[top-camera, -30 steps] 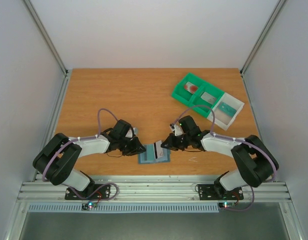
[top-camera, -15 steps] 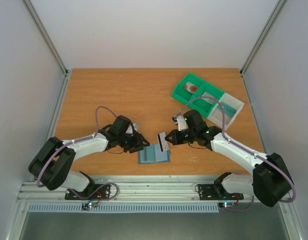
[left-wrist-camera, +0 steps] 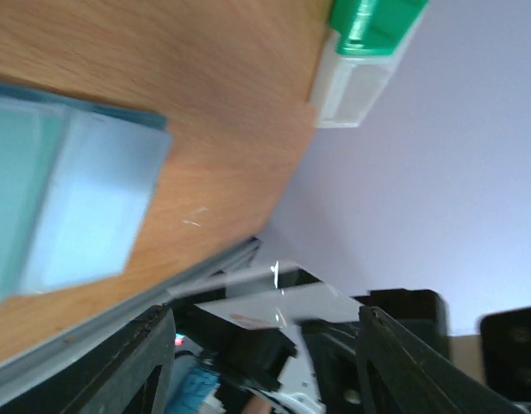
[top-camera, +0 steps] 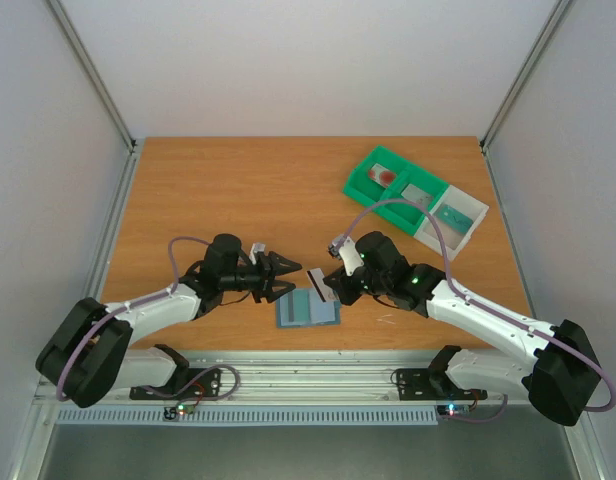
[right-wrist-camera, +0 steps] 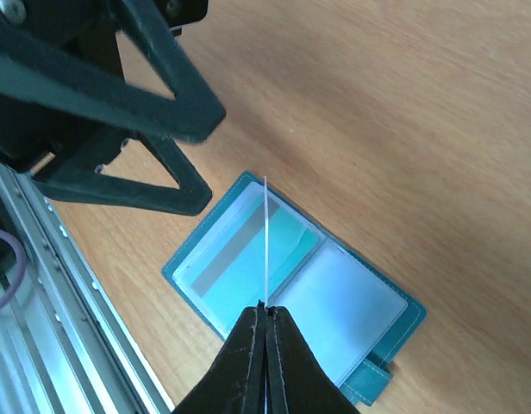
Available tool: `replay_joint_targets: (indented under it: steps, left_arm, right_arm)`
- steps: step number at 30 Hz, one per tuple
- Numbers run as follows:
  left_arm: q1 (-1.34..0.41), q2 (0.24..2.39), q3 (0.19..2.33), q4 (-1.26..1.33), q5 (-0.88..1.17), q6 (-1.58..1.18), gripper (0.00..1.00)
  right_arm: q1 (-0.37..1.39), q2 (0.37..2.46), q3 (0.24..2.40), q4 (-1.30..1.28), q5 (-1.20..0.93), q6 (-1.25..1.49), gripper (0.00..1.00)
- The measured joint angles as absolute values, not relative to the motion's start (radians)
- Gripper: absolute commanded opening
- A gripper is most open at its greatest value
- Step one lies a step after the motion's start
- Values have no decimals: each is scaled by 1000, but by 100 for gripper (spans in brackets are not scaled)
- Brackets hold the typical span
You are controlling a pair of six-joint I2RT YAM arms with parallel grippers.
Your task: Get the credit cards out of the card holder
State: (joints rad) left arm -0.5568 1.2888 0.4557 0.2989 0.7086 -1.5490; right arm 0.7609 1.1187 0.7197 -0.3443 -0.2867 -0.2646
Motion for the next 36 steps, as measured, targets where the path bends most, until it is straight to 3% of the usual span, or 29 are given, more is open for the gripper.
replay_joint_targets:
  steps: [7,19,27,34,36]
  left_arm:
    - [-557,1221,389,479,712,-1774,65]
    - [-556,1301,310,752,728,-1968,56]
    - [-556,1336,292,849,749,-2014,36]
    - [-556,1415,268,984,768,-2061,1]
    - [-554,1443,263,1028,777,-2068,1]
  right_arm:
    - [835,1119,720,-310,-201,-365,1]
    - [1000,1136,727,-249,-13,-535,1]
    - [1071,1200,753,-232,130,-605,1]
    - [1104,1214,753,-236,215,-637,3]
    - [1109,1216,753,-240,246,-647,8]
